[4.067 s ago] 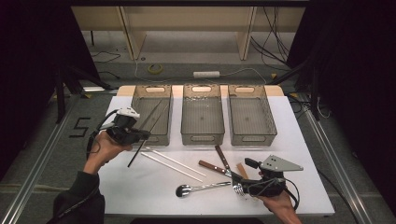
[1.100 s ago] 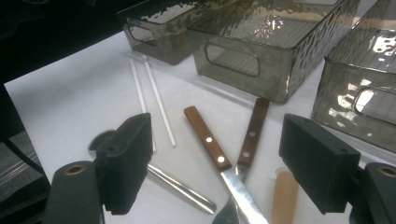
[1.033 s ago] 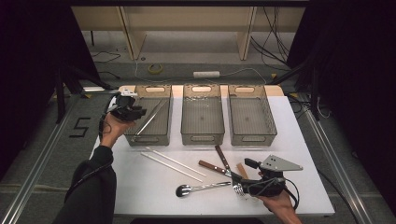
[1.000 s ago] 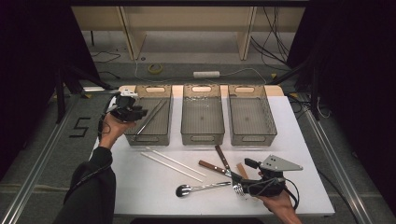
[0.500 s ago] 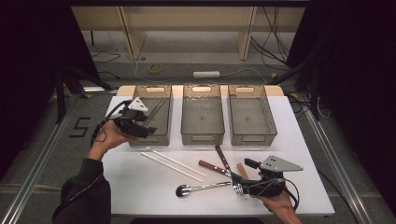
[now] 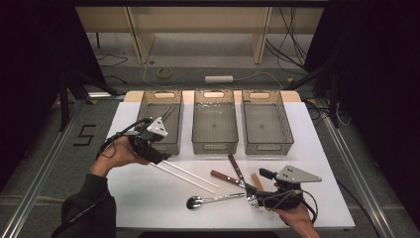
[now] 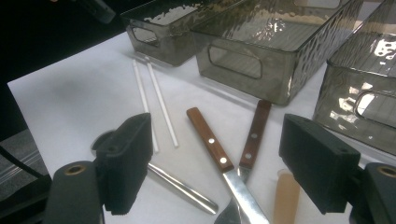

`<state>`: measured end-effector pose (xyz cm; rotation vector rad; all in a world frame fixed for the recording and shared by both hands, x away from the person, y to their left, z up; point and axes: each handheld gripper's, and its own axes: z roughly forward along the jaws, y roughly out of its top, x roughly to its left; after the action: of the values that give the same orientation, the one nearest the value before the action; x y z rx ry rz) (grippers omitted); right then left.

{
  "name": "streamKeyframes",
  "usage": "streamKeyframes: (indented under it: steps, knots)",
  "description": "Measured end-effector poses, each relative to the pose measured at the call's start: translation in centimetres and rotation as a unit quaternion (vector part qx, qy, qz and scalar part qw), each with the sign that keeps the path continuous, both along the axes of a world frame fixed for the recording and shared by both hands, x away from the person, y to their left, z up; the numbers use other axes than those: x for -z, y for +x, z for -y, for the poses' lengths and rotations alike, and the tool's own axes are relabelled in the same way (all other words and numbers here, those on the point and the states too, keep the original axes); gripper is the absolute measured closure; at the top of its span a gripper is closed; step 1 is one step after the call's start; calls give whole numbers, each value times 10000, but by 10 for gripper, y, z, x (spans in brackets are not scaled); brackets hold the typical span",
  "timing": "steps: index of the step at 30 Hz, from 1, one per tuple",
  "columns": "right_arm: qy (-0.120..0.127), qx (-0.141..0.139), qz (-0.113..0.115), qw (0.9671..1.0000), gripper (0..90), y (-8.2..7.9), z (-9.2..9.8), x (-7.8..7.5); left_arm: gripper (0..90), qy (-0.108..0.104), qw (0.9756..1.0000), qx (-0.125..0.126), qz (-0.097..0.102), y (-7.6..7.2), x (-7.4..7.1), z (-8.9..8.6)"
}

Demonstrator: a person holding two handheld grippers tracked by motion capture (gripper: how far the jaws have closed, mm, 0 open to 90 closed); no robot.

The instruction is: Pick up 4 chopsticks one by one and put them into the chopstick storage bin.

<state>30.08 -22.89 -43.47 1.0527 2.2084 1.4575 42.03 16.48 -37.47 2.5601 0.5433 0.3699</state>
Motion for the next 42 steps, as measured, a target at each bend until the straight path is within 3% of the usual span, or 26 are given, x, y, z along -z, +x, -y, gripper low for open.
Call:
streamKeyframes:
  steps: [6, 12, 15, 21, 27, 32, 41, 42]
  knots:
    - [1, 3, -1, 10000, 268, 0, 0, 0, 281, 321, 9988, 346, -151, -5, 10, 11]
    - [10, -7, -3, 10000, 268, 0, 0, 0, 278, 718, 9950, 636, -260, -10, 21, 22]
    - [14, -5, 5, 10000, 268, 0, 0, 0, 280, 798, 9940, 697, -254, -10, 24, 25]
    - [0, -17, 18, 10000, 268, -1, 0, -1, 305, 1240, 9871, 954, -328, -11, 35, 31]
    - [-1, -22, 15, 10000, 268, -1, 0, -1, 360, 1500, 9807, 1171, -452, -12, 47, 37]
    - [2, -28, 21, 10000, 268, -1, 0, -1, 393, 1616, 9771, 1285, -521, -12, 54, 40]
    - [-11, -39, 23, 10000, 268, -1, 0, -1, 449, 1698, 9744, 1337, -616, -12, 61, 43]
    - [-13, -39, 10, 10000, 268, -1, -1, -1, 455, 1747, 9732, 1364, -620, -12, 62, 43]
